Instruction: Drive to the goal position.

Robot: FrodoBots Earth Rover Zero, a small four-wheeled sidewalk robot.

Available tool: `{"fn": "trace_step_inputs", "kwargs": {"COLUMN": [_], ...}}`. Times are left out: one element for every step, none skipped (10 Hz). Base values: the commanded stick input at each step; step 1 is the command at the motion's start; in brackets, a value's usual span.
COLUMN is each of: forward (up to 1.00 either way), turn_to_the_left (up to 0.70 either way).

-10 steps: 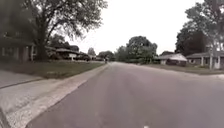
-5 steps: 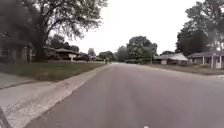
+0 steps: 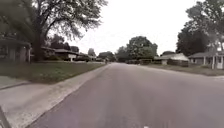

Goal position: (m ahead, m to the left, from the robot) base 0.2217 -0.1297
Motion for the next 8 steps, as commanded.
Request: {"fn": "trace_step_inputs", "kwargs": {"forward": [0.7,0.7,0.7,0.7,0.7,0.7,0.7,0.7], "turn_to_the_left": [0.0,0.0,0.0,0.0,0.0,0.0,0.0,0.0]}}
